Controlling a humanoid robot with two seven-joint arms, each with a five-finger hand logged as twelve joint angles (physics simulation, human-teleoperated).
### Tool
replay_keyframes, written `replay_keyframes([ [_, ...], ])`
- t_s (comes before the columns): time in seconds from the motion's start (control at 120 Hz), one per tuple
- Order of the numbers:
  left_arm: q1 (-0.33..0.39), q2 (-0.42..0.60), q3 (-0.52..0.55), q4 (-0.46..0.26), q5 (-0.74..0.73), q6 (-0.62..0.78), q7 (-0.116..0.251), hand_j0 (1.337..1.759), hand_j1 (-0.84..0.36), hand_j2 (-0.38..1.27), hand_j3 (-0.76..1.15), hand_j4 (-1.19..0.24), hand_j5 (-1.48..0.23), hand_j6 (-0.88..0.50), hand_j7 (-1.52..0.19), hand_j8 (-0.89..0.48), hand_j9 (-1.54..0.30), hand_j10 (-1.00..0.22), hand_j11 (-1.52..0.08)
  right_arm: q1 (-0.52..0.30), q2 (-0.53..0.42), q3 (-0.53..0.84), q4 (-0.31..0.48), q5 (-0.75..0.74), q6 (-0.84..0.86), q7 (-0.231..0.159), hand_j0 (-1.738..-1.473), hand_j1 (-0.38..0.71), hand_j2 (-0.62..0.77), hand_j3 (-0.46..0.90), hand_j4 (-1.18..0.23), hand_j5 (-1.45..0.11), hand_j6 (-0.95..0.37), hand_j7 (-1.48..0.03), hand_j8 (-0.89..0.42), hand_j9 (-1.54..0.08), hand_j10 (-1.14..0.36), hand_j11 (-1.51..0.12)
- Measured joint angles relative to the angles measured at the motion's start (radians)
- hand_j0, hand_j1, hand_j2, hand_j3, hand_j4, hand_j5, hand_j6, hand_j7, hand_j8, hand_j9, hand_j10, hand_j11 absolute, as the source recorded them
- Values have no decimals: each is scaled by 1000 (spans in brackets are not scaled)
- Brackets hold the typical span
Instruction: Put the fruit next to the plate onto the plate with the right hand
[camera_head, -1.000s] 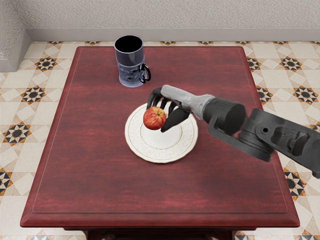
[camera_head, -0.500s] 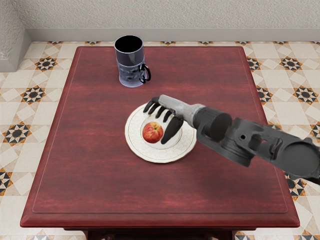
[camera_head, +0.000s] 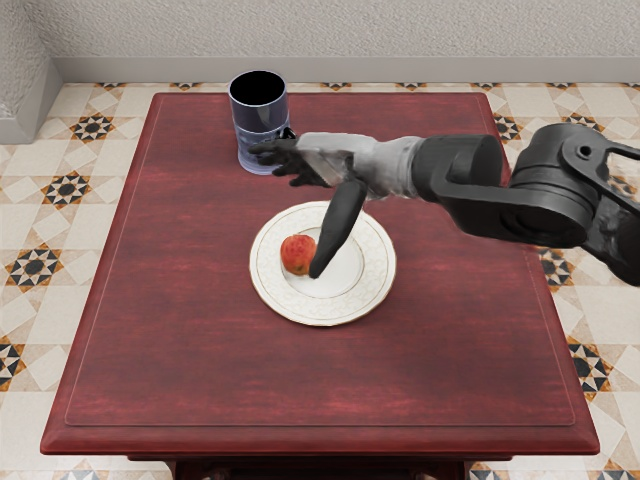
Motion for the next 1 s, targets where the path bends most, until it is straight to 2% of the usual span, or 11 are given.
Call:
replay_keyframes([
  [0.108, 0, 0, 0, 0, 0, 0, 0, 1658, 349, 0, 0, -1, 0, -1, 0, -1, 0, 0, 0, 26, -39, 59, -4, 340, 247, 0, -1658, -327, 4, 0, -18, -40, -17, -37, -20, -39, -28, -39],
  [0.183, 0, 0, 0, 0, 0, 0, 0, 1658, 349, 0, 0, -1, 0, -1, 0, -1, 0, 0, 0, 11, -47, 65, -11, 558, 370, 0, -1658, -334, 3, 0, -12, -28, -12, -26, -14, -27, -20, -27],
  [0.325, 0, 0, 0, 0, 0, 0, 0, 1658, 349, 0, 0, 0, 0, -1, 0, -1, 0, 0, 0, -104, -81, 82, -70, 744, 457, 0, -1658, -341, 2, 0, -6, -14, -6, -13, -7, -14, -10, -14],
  [0.475, 0, 0, 0, 0, 0, 0, 0, 1658, 349, 0, 0, 0, 0, -1, 0, -1, 0, 0, 0, -239, -224, 112, -239, 813, 479, 0, -1658, -345, 1, 0, -3, -7, -2, -6, -3, -6, -4, -6],
  [0.592, 6, 0, 0, 0, 0, 0, 0, 1658, 349, 0, 0, -1, 0, -1, 0, -1, 0, 0, 0, -289, -304, 117, -352, 828, 484, 0, -1658, -347, 1, 0, -1, -4, 0, -3, -1, -4, -2, -4],
  [0.717, 5, 0, 0, 0, 0, 0, 0, 1658, 349, 0, 0, -1, 0, -1, 0, -1, 0, 0, 0, -290, -359, 119, -437, 834, 486, 0, -1658, -348, 1, 0, 0, -2, 1, -2, 1, -2, 0, -2],
  [0.85, 5, 0, 0, 0, 0, 0, 0, 1658, 349, 0, 0, 0, 0, -1, 0, -1, 0, 0, 0, -276, -435, 124, -490, 835, 487, 0, -1658, -349, 1, 0, 0, -1, 3, -1, 2, -1, 1, -1],
  [1.0, 3, 0, 0, 0, 0, 0, 0, 1658, 349, 0, 0, 0, 0, -1, 0, -1, 0, 0, 0, -268, -463, 119, -531, 835, 487, 0, -1658, -349, 0, 0, 0, 0, 3, 0, 3, 0, 2, 0],
])
